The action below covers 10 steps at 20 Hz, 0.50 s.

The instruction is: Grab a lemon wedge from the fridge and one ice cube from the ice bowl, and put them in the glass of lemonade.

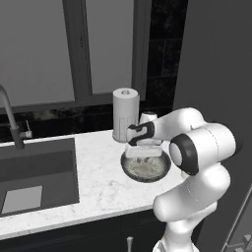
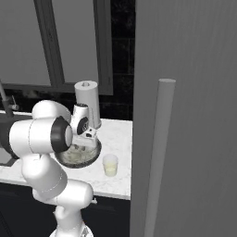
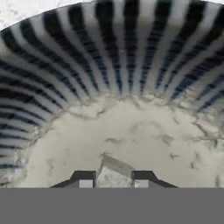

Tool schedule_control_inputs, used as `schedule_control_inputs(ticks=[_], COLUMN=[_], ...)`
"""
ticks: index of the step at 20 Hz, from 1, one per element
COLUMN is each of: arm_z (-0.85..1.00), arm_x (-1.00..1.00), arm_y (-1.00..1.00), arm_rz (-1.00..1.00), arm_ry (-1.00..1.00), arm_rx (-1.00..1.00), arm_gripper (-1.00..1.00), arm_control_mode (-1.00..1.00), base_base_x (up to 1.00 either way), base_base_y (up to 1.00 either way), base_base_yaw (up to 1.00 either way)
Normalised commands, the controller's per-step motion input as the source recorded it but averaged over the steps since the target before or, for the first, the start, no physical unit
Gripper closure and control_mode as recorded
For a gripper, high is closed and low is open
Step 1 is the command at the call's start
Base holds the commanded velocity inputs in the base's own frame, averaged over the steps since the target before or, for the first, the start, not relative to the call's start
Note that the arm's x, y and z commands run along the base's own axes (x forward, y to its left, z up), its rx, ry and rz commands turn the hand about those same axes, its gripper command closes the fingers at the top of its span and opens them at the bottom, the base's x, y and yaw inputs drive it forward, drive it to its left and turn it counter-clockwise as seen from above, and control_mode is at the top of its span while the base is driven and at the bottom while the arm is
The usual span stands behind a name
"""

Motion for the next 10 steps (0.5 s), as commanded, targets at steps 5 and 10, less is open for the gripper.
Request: schedule_control_inputs(ticks=[5,10], arm_z=[0.53,0.3], arm_x=[-0.53,-0.33], arm_y=[0.0,-0.02], arm_rz=[0.0,0.0], arm_ry=[-0.15,-0.13], arm_rx=[0.01,0.07], arm_gripper=[1.0,1.0], arm_control_mode=[-1.0,-1.0], base_base_x=[0.0,0.0], base_base_y=[0.0,0.0], base_base_yaw=[0.0,0.0])
